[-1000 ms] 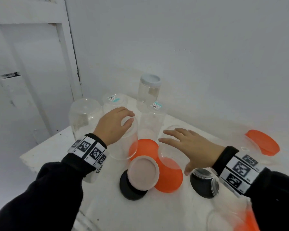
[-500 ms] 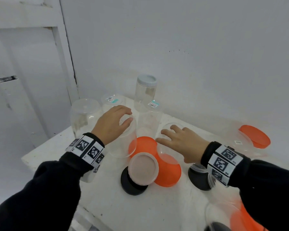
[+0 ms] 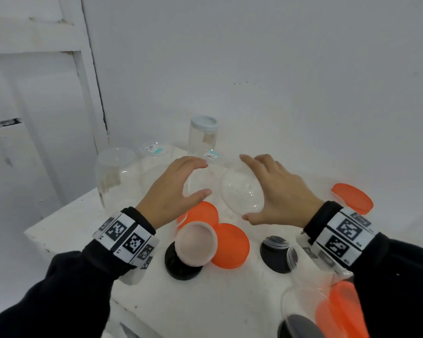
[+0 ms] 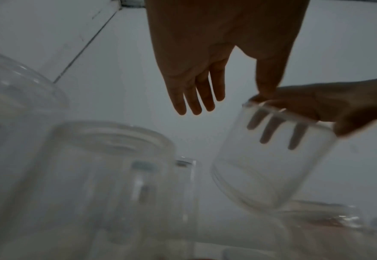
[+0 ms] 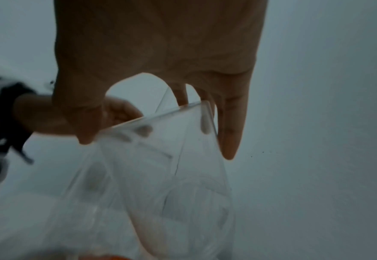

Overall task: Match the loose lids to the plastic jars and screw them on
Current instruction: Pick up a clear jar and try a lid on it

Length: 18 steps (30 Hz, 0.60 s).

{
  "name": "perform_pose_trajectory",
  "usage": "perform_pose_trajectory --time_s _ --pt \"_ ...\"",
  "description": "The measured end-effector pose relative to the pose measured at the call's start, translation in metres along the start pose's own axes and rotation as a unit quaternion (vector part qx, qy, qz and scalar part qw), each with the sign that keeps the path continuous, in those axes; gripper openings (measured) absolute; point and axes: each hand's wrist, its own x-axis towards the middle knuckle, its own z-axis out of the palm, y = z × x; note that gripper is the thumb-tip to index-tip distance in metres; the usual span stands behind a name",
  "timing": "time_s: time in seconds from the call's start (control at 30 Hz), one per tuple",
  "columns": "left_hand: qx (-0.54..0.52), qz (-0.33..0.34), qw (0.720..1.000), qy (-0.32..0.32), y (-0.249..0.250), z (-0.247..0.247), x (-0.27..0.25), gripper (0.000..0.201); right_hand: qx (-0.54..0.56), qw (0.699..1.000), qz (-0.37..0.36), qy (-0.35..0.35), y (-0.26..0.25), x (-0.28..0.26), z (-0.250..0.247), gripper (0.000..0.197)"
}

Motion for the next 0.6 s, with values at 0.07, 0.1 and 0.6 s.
perform_pose_trajectory --time_s 0.07,0.1,0.6 --pt "-0.046 -0.008 0.998 -0.040 0.016 0.009 -0.002 0.074 0.080 0.996 0.015 0.045 0.003 -0.014 -0.011 0.114" --pt "-0.064 -0.014 0.996 -0.060 0.025 0.014 -0.002 0.083 0.118 0.991 0.019 0.066 0.005 -0.021 -0.016 0.113" --pt "-0.001 0.177 0.983 -0.053 0.154 0.093 0.003 0.100 0.388 0.909 0.144 0.052 0.074 -0.176 -0.049 0.086"
